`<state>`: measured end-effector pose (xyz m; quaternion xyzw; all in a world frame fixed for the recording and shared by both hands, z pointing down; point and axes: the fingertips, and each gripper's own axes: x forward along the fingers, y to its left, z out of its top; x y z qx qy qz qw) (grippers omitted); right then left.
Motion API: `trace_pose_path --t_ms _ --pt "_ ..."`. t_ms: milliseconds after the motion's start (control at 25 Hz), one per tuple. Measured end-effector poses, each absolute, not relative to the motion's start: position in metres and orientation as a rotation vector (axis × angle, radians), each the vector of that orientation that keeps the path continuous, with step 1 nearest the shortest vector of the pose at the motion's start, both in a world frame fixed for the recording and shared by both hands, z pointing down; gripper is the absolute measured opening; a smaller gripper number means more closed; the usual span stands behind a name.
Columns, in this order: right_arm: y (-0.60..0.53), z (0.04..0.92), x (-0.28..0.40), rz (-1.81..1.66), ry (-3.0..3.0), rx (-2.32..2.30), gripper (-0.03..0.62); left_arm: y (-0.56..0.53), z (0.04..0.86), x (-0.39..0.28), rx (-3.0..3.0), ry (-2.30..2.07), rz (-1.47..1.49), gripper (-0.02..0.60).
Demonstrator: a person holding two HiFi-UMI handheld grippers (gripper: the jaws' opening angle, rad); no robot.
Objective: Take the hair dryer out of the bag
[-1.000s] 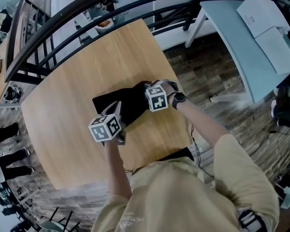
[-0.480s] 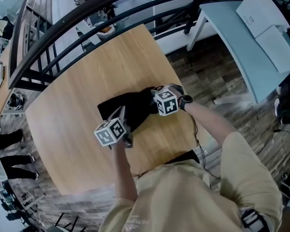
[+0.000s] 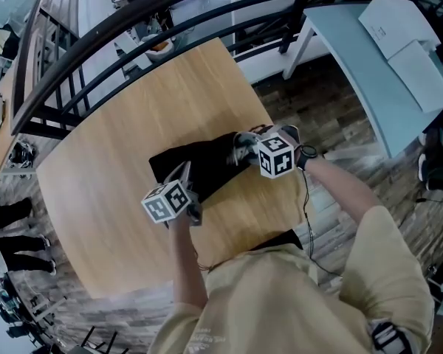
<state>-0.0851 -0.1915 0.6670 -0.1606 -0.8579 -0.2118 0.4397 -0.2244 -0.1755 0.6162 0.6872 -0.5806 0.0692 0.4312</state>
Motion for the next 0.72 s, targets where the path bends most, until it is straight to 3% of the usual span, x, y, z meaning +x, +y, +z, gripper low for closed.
trace_pose_path --t_ms 720 --pt "-0.227 0.597 0.027 -0.444 -2.169 -0.034 0.147 -0.167 0.625 -0.230 1.720 -1.437 0.194 0.020"
